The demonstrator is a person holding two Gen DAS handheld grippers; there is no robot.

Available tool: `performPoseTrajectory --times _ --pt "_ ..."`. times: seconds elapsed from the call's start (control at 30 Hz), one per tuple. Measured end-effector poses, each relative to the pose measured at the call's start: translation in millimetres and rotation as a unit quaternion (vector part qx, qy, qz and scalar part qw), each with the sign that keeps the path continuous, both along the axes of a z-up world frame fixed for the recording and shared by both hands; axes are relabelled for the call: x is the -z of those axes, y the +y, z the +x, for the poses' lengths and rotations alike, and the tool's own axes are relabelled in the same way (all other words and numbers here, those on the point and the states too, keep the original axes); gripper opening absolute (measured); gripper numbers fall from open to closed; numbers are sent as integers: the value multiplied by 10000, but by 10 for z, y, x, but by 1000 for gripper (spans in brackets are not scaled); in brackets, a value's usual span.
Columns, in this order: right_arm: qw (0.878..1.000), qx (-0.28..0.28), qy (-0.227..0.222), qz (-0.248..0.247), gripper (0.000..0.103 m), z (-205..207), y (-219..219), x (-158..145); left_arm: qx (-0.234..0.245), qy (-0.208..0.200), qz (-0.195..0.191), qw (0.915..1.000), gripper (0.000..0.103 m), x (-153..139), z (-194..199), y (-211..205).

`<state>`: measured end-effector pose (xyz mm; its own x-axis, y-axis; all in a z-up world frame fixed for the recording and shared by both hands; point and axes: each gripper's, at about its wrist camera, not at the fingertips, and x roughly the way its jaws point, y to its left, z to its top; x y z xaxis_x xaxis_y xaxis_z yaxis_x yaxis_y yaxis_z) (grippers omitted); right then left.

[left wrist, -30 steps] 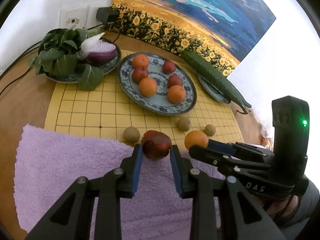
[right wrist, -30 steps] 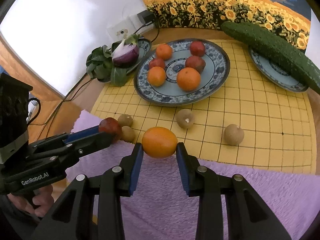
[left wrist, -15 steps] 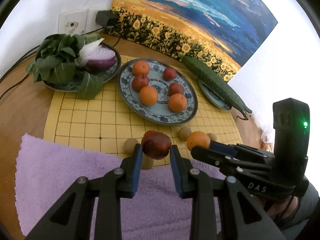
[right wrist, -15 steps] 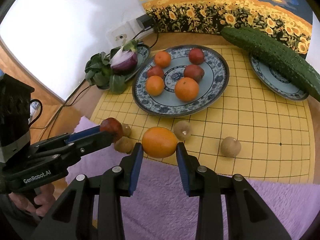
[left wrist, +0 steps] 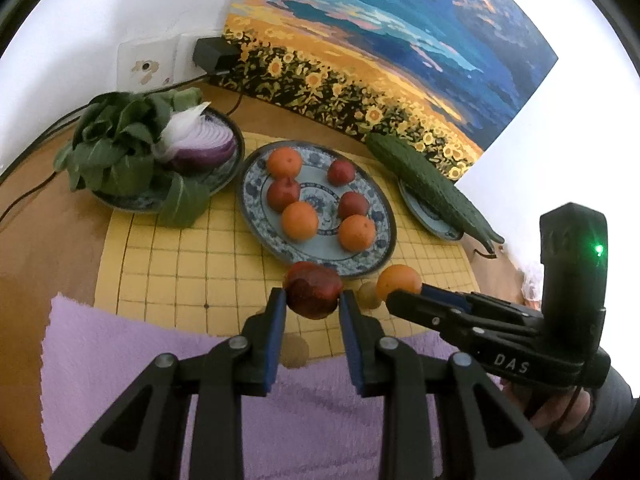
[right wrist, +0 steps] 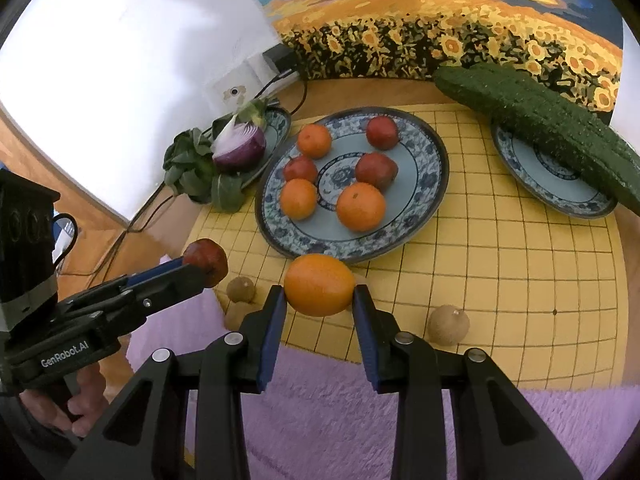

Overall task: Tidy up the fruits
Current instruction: 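Carry the red apple and orange in both grippers over the large plate, then lower the apple and orange onto the plate and open both grippers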

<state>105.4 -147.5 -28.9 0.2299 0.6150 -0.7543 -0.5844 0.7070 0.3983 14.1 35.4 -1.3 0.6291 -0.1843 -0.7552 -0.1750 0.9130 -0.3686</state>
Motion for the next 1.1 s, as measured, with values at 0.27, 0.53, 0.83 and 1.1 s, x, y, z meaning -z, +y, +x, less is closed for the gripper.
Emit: performPoseTrajectory --times 0.27,0.53,0.83,1.1 --pt "9999 110 15 38 35 184 30 -18 81 75 63 9999 28 33 259 14" --pt "9991 423 -24 -8 35 559 -74 -68 17 22 219 9998 29 33 526 125" --pt "9988 455 -34 -163 35 892 -40 -50 -67 93 264 9996 29 120 799 268" --pt "9991 371 175 -138 35 884 102 88 32 197 310 9993 29 201 929 307"
